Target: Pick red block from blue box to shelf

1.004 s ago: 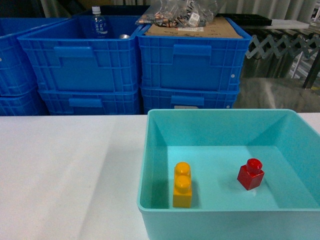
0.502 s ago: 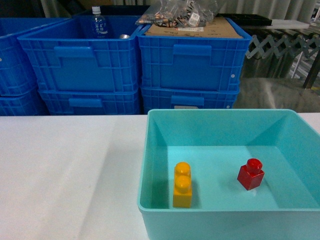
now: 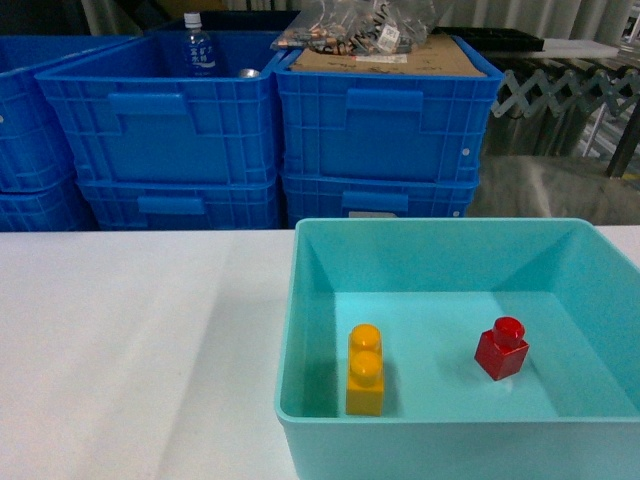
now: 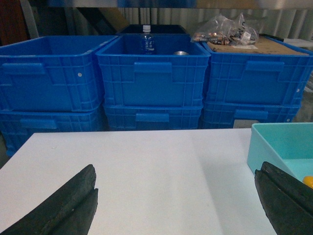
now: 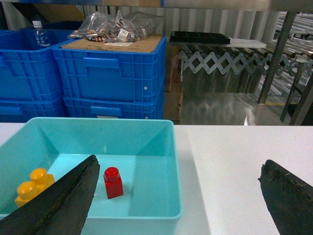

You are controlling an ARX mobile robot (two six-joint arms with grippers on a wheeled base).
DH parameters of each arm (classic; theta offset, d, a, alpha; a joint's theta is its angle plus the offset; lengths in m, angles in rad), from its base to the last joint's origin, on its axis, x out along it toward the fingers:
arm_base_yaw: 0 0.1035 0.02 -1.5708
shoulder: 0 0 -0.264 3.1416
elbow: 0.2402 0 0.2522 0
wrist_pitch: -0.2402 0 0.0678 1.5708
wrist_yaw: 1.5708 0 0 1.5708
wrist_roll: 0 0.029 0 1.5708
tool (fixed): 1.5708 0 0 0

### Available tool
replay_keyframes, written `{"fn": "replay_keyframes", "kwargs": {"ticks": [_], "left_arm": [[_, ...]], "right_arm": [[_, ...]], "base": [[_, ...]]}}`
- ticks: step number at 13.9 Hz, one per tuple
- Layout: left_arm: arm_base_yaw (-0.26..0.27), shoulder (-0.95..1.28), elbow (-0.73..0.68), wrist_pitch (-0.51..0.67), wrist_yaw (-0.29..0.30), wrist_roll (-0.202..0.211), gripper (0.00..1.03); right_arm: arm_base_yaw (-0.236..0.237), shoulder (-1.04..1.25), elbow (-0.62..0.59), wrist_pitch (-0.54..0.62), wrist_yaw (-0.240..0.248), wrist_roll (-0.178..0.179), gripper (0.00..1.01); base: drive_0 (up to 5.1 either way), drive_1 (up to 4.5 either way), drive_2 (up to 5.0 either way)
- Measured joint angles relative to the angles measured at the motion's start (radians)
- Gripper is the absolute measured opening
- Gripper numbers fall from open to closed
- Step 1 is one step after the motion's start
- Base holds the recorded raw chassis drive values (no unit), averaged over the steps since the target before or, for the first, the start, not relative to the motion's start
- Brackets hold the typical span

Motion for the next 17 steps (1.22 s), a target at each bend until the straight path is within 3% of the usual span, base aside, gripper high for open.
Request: {"fn": "replay_keyframes", "kwargs": {"ticks": [17], "left_arm": [[0.000,0.000,0.000,0.000,0.000,0.000,0.98]], "right_arm": [[0.000,0.000,0.000,0.000,0.000,0.000,0.98]], "base": [[0.0,0.00,0.0]]}}
